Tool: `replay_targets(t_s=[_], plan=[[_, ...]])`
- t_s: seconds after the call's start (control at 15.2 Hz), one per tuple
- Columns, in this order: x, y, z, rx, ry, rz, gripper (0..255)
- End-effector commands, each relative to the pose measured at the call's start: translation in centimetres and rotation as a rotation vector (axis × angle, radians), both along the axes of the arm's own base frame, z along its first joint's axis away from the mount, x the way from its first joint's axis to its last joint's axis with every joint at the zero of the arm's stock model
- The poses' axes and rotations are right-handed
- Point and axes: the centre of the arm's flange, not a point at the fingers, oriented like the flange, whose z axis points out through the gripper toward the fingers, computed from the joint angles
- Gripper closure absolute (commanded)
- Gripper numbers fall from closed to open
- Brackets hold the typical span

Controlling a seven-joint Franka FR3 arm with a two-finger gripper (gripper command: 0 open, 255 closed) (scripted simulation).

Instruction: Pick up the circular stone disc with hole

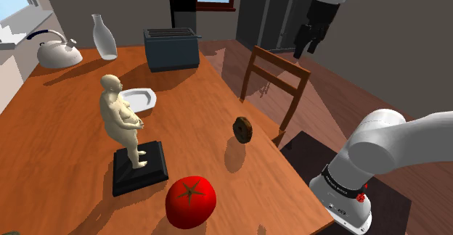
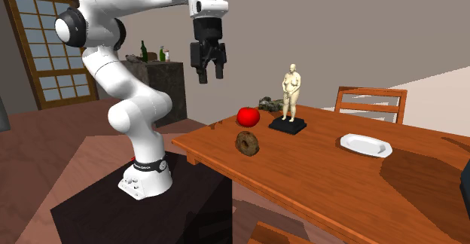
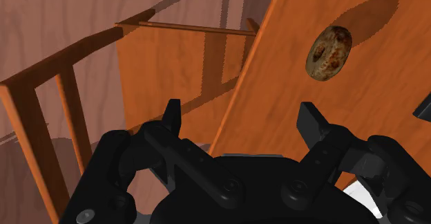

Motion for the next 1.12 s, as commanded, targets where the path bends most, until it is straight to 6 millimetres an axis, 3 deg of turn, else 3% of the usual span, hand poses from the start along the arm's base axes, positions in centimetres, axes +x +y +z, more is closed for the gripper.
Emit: replay_targets(t_s=[0.0, 1.06], plan=[[0.0, 0.0, 0.0, 0.0, 0.0, 0.0, 0], [4.3, 12.7, -15.9, 0.017, -0.06, -0.006, 0]])
